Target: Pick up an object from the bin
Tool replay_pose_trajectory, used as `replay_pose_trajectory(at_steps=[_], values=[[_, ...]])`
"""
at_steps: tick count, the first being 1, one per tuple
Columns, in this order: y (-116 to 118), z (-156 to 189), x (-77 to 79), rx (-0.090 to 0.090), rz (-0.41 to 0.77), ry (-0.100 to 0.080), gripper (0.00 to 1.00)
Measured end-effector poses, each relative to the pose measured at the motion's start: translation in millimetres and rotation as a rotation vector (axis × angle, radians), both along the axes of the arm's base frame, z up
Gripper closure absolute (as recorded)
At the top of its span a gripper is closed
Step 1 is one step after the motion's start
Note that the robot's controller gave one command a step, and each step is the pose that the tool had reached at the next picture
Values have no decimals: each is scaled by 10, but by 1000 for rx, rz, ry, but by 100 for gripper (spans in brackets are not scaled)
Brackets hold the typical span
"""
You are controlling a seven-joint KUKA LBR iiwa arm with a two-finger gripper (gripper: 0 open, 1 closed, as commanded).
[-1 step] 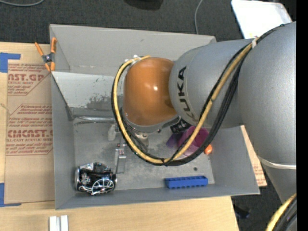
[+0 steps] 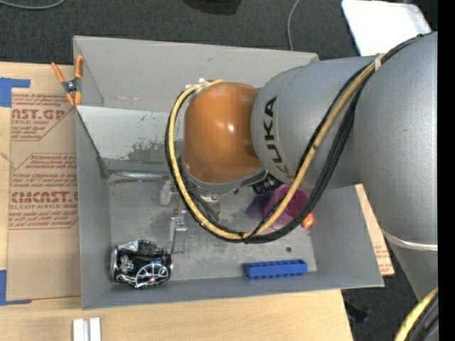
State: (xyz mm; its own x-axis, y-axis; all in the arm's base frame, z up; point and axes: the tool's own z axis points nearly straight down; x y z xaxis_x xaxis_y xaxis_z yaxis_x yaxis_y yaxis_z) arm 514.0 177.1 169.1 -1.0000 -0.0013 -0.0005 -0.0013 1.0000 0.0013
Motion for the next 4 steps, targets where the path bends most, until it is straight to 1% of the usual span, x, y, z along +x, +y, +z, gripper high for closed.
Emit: replay_pose_trajectory(at_steps=[1, 2, 3, 4], values=[[60, -373, -150, 0, 133, -3, 0], [172, -476, -132, -1, 243, 3, 0], [358, -908, -294, 2, 411, -3, 0], [267, -985, -232, 2, 501, -12, 100]])
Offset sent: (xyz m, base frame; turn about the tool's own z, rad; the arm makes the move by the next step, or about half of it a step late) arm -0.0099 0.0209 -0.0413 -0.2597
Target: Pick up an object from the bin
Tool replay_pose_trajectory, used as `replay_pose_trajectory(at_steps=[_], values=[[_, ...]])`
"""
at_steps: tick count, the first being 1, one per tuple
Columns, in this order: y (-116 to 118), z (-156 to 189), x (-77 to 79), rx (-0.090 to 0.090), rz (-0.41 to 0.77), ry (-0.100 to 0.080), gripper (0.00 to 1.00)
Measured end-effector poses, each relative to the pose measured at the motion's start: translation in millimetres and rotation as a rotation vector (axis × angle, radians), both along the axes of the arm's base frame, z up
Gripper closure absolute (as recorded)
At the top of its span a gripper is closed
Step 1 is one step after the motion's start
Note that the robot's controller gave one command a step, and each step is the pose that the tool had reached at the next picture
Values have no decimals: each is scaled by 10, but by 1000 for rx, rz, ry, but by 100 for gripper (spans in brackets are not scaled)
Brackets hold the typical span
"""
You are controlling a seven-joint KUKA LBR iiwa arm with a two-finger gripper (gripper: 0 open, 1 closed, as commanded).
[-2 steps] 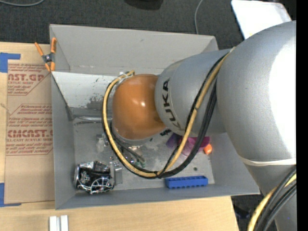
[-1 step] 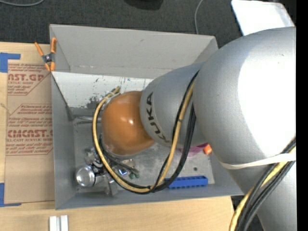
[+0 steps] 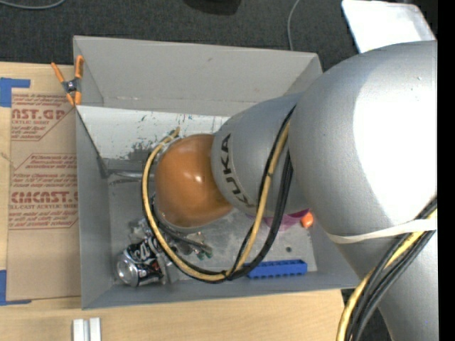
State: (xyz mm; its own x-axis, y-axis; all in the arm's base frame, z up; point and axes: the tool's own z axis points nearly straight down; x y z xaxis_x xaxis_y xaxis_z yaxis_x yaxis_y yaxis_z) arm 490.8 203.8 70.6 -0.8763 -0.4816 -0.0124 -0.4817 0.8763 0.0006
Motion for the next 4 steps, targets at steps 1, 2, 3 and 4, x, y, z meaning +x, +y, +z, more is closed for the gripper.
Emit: replay_pose_trajectory(at_steps=[1, 2, 3, 4], values=[[1, 0, 0, 0, 0, 0, 100], [0, 0, 0, 0, 0, 0, 100], [0, 0, 0, 1, 0, 0, 100], [1, 0, 0, 1, 0, 0, 100]])
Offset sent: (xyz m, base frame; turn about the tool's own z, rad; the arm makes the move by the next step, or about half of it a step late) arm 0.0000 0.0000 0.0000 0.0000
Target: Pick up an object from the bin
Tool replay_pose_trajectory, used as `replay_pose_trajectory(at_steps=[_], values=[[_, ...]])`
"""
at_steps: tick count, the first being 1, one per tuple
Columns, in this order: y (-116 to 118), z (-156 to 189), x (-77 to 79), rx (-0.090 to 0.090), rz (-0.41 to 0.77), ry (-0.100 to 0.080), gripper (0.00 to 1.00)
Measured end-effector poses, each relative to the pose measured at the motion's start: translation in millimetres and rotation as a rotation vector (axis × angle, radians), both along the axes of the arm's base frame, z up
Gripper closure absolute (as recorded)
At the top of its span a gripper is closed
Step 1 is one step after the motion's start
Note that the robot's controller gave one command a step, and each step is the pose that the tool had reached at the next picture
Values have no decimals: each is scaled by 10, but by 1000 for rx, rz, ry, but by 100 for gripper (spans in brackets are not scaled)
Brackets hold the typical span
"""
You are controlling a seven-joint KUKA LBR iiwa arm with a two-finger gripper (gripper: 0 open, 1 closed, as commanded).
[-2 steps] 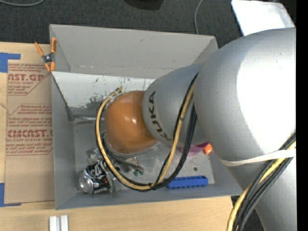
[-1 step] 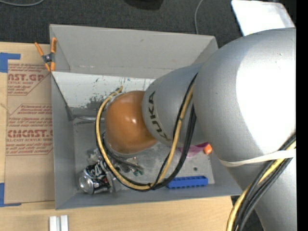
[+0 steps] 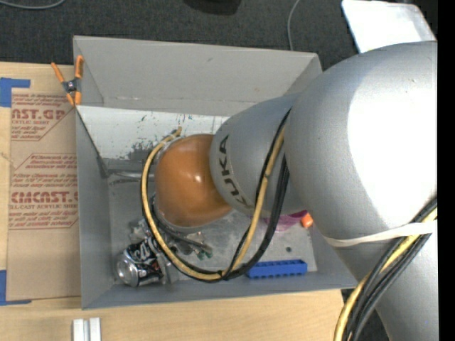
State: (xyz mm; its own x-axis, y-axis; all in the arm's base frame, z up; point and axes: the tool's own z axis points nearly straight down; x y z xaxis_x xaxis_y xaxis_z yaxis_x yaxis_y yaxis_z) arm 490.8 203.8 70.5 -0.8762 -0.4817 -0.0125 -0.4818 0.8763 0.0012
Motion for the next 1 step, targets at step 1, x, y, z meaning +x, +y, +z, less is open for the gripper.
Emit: replay_pose_trajectory(at_steps=[1], values=[[0, 0, 0, 0, 0, 0, 100]])
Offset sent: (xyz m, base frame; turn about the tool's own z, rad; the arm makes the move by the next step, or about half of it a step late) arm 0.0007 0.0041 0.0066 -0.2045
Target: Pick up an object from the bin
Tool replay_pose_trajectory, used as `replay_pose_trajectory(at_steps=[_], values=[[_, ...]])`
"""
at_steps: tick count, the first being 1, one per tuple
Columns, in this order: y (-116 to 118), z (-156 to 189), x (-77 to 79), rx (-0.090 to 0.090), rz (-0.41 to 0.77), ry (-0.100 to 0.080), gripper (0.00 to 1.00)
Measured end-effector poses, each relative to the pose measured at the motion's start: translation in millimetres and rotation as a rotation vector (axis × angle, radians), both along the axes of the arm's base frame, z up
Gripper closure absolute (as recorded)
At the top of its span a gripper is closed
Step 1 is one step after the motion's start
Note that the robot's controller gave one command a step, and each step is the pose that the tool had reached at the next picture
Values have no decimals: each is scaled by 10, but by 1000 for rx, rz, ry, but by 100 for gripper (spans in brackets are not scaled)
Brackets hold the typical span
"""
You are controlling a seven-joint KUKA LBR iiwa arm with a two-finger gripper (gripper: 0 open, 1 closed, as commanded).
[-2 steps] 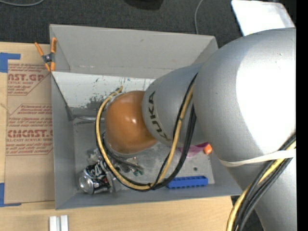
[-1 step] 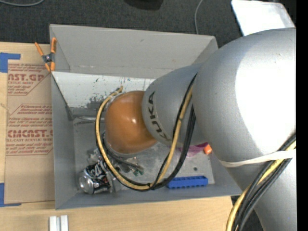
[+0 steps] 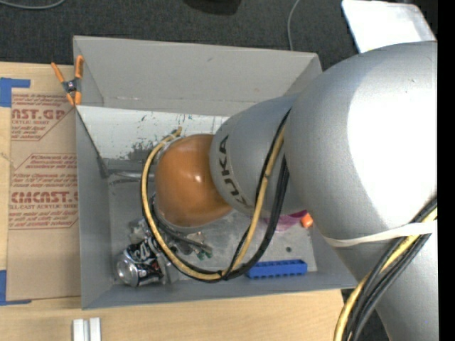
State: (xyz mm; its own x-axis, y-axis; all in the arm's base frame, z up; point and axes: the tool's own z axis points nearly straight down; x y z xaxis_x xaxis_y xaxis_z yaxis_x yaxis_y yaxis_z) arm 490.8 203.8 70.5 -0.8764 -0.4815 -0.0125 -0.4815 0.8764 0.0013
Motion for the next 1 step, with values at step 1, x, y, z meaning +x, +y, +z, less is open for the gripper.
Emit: replay_pose_trajectory(at_steps=[1], values=[[51, 66, 12, 0, 204, -5, 100]])
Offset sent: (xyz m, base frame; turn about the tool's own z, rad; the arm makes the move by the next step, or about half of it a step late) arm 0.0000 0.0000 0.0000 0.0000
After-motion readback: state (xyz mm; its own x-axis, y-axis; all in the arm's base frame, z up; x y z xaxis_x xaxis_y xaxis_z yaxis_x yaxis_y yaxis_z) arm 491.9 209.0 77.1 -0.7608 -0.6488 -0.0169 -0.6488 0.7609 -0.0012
